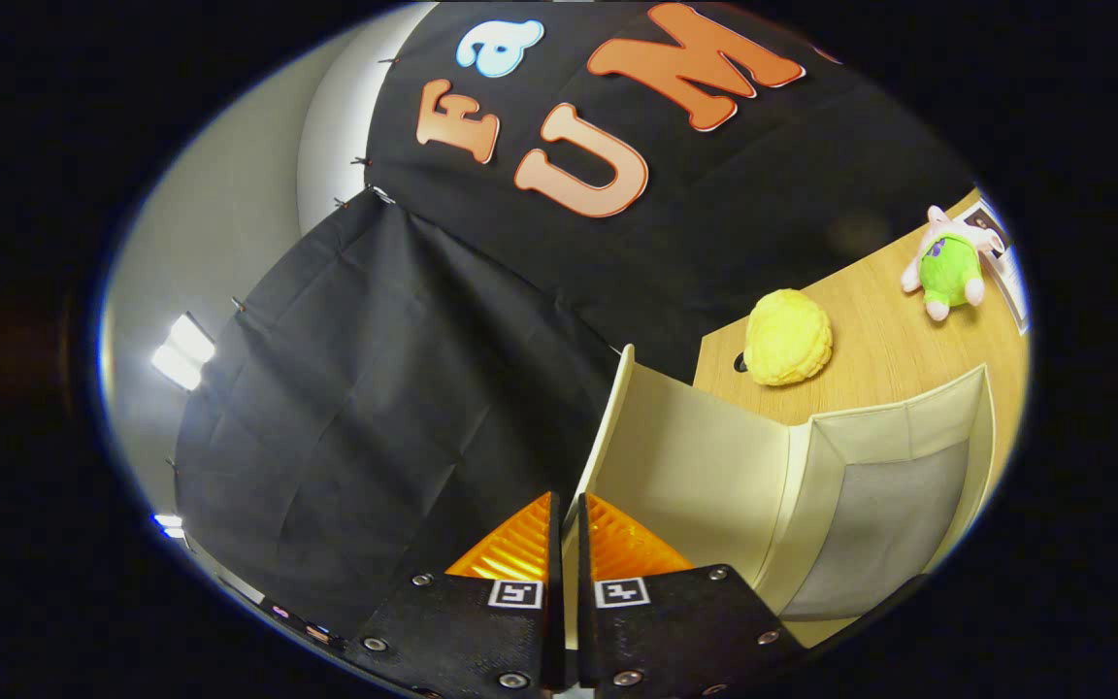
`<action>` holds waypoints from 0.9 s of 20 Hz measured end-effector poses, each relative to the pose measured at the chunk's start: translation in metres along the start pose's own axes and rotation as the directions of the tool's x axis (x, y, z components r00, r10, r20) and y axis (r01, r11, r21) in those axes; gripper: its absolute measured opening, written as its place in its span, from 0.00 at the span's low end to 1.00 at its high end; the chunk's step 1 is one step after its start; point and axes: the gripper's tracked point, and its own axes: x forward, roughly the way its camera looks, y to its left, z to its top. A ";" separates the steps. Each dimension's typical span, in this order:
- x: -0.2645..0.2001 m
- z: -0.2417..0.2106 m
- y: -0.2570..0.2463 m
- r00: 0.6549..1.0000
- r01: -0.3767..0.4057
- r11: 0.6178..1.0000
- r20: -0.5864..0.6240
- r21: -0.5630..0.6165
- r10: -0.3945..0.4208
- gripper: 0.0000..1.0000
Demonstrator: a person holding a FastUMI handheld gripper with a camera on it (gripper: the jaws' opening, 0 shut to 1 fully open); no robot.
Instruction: Open the storage box then place both shoes into the box .Put the left shoe in first, then the right shoe, with the right side of both shoes facing outward in a uniform manner.
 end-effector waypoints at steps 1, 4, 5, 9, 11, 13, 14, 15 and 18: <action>0.003 -0.001 -0.002 1.000 0.016 1.000 0.002 -0.017 -0.016 0.07; 0.002 -0.006 -0.010 0.998 0.056 0.997 -0.003 -0.055 -0.057 0.08; 0.001 -0.007 -0.016 0.996 0.083 0.993 -0.008 -0.084 -0.084 0.13; -0.010 -0.006 -0.029 0.990 0.142 0.971 0.026 -0.194 -0.140 0.80; -0.023 0.001 -0.040 0.981 0.192 0.951 0.064 -0.243 -0.182 0.98; -0.040 0.015 -0.060 0.965 0.261 0.924 0.109 -0.278 -0.239 0.98; -0.050 0.021 -0.072 0.954 0.297 0.910 0.132 -0.290 -0.270 0.98; -0.062 0.027 -0.084 0.942 0.332 0.896 0.158 -0.296 -0.297 0.98; -0.106 0.039 -0.123 0.892 0.445 0.844 0.234 -0.299 -0.387 0.98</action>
